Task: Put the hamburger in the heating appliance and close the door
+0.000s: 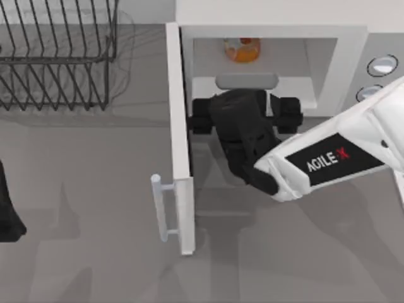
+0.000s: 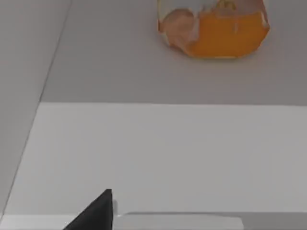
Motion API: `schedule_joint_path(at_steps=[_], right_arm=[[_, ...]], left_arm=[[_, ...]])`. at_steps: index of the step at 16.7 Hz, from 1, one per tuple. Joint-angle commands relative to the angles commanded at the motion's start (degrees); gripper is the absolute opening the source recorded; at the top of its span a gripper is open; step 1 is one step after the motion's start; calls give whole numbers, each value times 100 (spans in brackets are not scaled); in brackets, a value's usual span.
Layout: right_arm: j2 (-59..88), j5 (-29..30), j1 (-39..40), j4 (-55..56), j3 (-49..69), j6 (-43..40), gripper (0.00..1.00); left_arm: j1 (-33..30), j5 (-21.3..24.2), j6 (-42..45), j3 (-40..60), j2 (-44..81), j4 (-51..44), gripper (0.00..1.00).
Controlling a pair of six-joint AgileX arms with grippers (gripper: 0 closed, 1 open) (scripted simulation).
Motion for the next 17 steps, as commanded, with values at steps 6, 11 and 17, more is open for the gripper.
schedule_joint_path(at_steps=[6,11,17], right_arm=[[-943,688,613,651,-1743,326,100],[-1020,740,656,742,-1846,430,100],[-1752,716,645,-209,-1578,424,100]], left_arm=[[0,0,0,0,0,0,100],[0,0,0,0,0,0,100],[0,0,0,0,0,0,100]])
